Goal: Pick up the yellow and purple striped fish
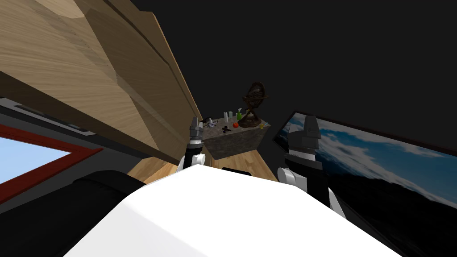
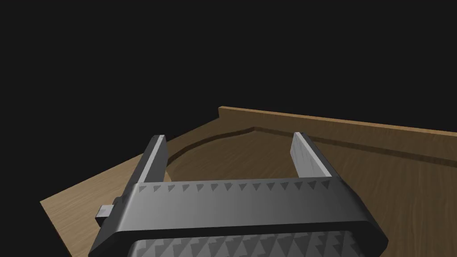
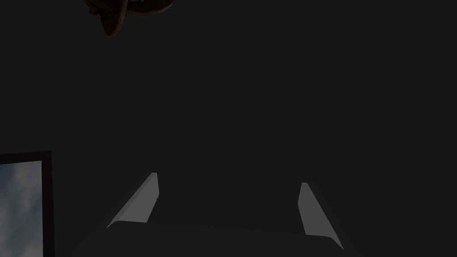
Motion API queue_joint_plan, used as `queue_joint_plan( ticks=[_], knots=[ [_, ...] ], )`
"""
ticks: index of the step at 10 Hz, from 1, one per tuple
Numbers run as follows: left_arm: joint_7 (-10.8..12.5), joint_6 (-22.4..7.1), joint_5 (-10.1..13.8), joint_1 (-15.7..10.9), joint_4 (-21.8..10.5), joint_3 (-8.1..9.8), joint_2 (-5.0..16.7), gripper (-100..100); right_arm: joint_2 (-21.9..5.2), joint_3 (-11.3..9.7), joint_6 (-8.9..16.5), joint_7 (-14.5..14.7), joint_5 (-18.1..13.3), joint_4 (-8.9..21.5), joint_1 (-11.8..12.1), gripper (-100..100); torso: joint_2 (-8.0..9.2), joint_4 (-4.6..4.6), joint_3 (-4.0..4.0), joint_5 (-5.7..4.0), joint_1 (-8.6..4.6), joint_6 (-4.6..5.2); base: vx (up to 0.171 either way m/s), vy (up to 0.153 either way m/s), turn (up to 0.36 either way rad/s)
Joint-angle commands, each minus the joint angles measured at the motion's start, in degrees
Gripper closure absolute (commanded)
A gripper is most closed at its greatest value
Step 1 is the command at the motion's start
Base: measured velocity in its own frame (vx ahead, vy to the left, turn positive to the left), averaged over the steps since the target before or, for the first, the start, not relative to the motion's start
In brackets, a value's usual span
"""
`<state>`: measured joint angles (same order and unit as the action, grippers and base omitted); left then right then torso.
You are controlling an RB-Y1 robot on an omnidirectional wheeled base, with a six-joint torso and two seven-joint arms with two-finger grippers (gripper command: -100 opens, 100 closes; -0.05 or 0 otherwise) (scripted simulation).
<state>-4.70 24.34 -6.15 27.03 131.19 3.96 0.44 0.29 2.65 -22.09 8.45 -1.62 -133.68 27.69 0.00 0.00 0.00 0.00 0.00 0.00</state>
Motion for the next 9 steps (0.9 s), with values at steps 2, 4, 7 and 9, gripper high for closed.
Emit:
queue_joint_plan(
  ticks=[2, 4, 7, 9],
  knots=[
    [0.88, -3.11, 0.22, -0.61, -0.16, -1.54, 3.38, -100, 0.0, 0.0, 0.0, 0.0, 0.0, 0.0, 0.0, 0, 0.0, 0.0, 0.0, 0.01, 0.09, 0.0, -0.001, 0.037, -0.021],
    [1.8, -6.31, 0.42, -1.32, -0.35, -3.09, 5.2, -100, -0.01, 0.0, 0.0, 0.0, 0.0, 0.0, 0.0, 0, -0.02, 0.0, -0.01, 0.05, 0.23, 0.0, 0.004, 0.062, -0.029],
    [2.98, -10.67, 0.65, -2.23, -0.62, -5.01, 6.63, -100, -0.01, 0.01, 0.0, 0.0, 0.0, 0.0, 0.0, 0, -0.04, -0.01, -0.02, 0.08, 0.32, 0.0, 0.004, 0.072, -0.032],
    [3.65, -13.14, 0.77, -2.77, -0.77, -6.07, 7.2, -100, -0.01, 0.0, 0.0, 0.0, 0.0, 0.0, 0.0, 0, -0.04, -0.01, -0.02, 0.05, 0.21, 0.0, 0.009, 0.046, -0.021]
  ],
)
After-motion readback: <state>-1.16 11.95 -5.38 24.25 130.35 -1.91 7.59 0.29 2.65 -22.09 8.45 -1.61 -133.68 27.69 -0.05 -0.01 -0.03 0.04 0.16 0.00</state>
